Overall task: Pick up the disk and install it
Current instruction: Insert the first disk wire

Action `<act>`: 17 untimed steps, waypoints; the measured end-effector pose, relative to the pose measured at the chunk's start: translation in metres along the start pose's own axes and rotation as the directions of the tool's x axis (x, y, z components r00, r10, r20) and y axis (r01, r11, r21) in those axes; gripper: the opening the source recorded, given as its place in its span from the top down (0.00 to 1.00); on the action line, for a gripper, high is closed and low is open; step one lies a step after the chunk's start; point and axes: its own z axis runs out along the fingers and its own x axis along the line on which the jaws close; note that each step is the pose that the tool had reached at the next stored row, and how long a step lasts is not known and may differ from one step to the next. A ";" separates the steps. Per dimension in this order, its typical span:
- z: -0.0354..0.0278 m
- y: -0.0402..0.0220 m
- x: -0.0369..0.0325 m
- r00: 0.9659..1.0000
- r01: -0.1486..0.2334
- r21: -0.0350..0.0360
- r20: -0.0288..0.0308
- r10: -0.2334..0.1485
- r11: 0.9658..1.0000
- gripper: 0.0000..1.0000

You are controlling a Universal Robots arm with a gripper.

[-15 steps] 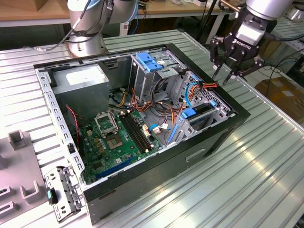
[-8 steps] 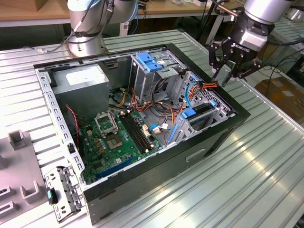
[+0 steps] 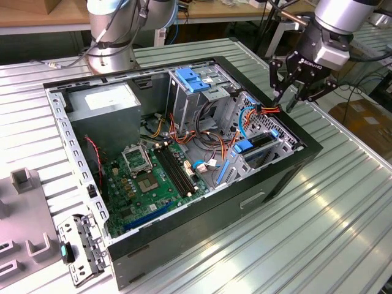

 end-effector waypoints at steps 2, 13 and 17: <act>0.0013 0.0000 0.0001 0.999 0.036 0.001 -0.001 -0.036 0.999 0.61; -0.0010 -0.0001 0.0000 0.989 0.148 0.009 -0.007 -0.148 0.989 0.83; -0.0010 -0.0002 0.0000 0.989 0.148 0.009 -0.008 -0.148 0.989 0.83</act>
